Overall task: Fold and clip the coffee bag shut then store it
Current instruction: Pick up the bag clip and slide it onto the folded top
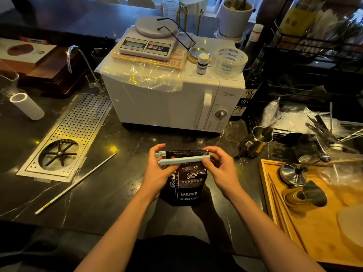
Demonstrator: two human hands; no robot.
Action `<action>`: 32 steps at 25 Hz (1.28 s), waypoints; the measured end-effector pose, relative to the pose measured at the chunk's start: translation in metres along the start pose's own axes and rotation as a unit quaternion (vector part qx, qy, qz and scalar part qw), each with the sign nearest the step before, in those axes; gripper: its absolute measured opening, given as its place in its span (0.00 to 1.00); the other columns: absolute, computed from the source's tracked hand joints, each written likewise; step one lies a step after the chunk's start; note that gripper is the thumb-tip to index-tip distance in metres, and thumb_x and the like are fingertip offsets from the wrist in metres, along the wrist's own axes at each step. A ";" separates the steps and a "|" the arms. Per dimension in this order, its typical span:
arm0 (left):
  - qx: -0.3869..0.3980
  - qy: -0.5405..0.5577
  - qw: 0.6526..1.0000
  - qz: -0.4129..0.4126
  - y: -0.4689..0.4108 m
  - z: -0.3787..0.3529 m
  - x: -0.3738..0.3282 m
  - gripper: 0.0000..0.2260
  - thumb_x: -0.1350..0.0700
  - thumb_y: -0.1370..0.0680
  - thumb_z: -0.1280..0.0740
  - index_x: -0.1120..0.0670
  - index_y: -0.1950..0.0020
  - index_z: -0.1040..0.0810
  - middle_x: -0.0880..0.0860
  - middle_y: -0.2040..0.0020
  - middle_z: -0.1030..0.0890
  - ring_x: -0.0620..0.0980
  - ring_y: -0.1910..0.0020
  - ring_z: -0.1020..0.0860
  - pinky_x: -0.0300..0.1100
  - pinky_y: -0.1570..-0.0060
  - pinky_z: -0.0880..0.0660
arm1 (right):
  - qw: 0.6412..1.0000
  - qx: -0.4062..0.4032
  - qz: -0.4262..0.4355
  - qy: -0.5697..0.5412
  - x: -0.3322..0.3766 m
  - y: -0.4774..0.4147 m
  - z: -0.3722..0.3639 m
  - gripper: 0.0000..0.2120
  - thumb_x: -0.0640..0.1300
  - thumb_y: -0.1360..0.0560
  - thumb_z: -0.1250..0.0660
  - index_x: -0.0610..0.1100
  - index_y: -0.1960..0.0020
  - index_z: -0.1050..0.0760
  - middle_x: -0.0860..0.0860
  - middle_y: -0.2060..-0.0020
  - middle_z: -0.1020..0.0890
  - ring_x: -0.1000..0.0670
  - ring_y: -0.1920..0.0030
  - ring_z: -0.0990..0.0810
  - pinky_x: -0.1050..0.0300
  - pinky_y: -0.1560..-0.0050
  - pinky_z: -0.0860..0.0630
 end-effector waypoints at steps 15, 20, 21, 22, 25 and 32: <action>0.019 -0.008 0.999 -0.024 -0.002 0.002 -0.002 0.17 0.61 0.26 0.28 0.53 0.40 0.27 0.53 0.47 0.16 0.48 0.47 0.16 0.39 0.54 0.19 | 0.999 -0.022 -0.022 -0.034 -0.003 0.002 -0.007 0.12 0.36 0.26 0.31 0.39 0.42 0.22 0.48 0.52 0.15 0.50 0.49 0.16 0.57 0.50 0.17; 0.028 -0.012 0.999 -0.024 -0.002 0.001 -0.003 0.18 0.63 0.27 0.28 0.54 0.39 0.28 0.52 0.47 0.16 0.47 0.47 0.16 0.38 0.55 0.20 | 0.999 -0.014 -0.032 -0.023 -0.003 0.002 -0.006 0.12 0.37 0.25 0.31 0.42 0.42 0.22 0.48 0.51 0.15 0.50 0.48 0.16 0.55 0.49 0.18; 0.031 -0.015 0.999 -0.026 -0.002 0.001 -0.003 0.19 0.63 0.27 0.28 0.54 0.39 0.28 0.52 0.47 0.16 0.47 0.47 0.16 0.39 0.55 0.20 | 0.999 -0.007 -0.034 -0.019 -0.002 0.001 -0.006 0.12 0.37 0.25 0.31 0.43 0.42 0.21 0.47 0.50 0.15 0.50 0.48 0.16 0.56 0.49 0.18; 0.034 -0.018 0.999 -0.029 -0.002 0.001 -0.003 0.19 0.64 0.27 0.27 0.54 0.39 0.28 0.53 0.47 0.16 0.48 0.47 0.16 0.40 0.54 0.19 | 0.999 -0.001 -0.035 -0.015 -0.002 0.001 -0.006 0.12 0.37 0.25 0.31 0.43 0.42 0.21 0.47 0.50 0.15 0.50 0.48 0.16 0.56 0.49 0.18; 0.034 -0.036 0.998 -0.037 -0.002 0.002 -0.004 0.20 0.63 0.28 0.26 0.54 0.39 0.27 0.51 0.48 0.17 0.48 0.47 0.17 0.40 0.53 0.19 | 0.999 -0.002 -0.034 0.001 0.000 -0.001 -0.006 0.12 0.35 0.25 0.31 0.44 0.43 0.21 0.46 0.50 0.15 0.50 0.48 0.16 0.57 0.50 0.18; 0.039 -0.112 0.992 -0.050 -0.003 0.007 -0.010 0.22 0.59 0.32 0.22 0.50 0.41 0.24 0.47 0.46 0.18 0.40 0.48 0.18 0.39 0.50 0.20 | 0.998 -0.041 -0.023 0.051 0.002 -0.001 -0.005 0.12 0.33 0.26 0.30 0.44 0.45 0.21 0.49 0.52 0.16 0.55 0.51 0.17 0.65 0.54 0.20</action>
Point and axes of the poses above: each hand's wrist, its own y-axis away from the middle knuckle, its own z-axis out of the back of the hand, x = y × z, the point moved 6 cm from there along -y, towards the middle knuckle
